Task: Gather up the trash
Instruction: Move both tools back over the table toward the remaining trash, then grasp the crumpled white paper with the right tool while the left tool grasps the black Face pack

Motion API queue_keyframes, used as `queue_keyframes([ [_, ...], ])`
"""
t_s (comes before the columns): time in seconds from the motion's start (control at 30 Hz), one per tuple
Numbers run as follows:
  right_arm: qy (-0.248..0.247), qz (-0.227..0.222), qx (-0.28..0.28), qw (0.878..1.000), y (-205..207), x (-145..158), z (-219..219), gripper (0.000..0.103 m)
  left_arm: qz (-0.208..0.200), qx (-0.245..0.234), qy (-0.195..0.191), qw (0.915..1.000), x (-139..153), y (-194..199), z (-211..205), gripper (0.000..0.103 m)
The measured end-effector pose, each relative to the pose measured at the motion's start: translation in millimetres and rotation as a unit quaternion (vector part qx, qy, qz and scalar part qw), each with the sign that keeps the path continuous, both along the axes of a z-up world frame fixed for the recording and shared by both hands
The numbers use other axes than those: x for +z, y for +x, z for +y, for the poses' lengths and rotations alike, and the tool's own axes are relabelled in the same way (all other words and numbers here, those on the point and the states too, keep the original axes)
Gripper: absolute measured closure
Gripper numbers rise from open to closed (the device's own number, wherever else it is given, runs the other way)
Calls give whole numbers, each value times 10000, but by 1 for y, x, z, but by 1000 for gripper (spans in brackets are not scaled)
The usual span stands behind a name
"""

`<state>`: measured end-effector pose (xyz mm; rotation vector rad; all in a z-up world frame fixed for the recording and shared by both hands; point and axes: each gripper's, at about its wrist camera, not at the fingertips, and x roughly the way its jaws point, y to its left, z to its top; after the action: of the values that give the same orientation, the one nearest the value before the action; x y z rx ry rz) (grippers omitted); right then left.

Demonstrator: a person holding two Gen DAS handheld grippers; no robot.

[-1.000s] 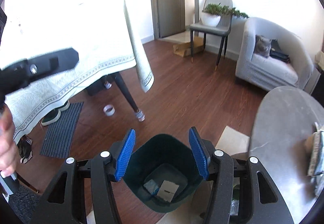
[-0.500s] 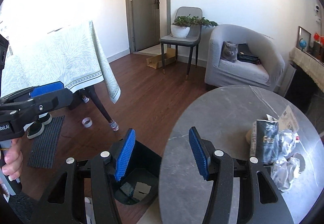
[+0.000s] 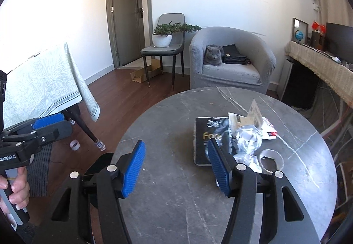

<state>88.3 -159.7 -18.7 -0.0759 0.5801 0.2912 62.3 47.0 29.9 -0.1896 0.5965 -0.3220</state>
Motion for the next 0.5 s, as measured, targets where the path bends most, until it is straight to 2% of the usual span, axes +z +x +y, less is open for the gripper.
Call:
queue_keyframes([
  [0.23, -6, 38, -270, 9996, -3, -7, -38, 42, 77, -179, -23, 9998, -3, 8, -25, 27],
  [0.5, 3, 219, -343, 9992, 7, -16, -60, 38, 166, -371, -11, 9992, -8, 20, -48, 26],
])
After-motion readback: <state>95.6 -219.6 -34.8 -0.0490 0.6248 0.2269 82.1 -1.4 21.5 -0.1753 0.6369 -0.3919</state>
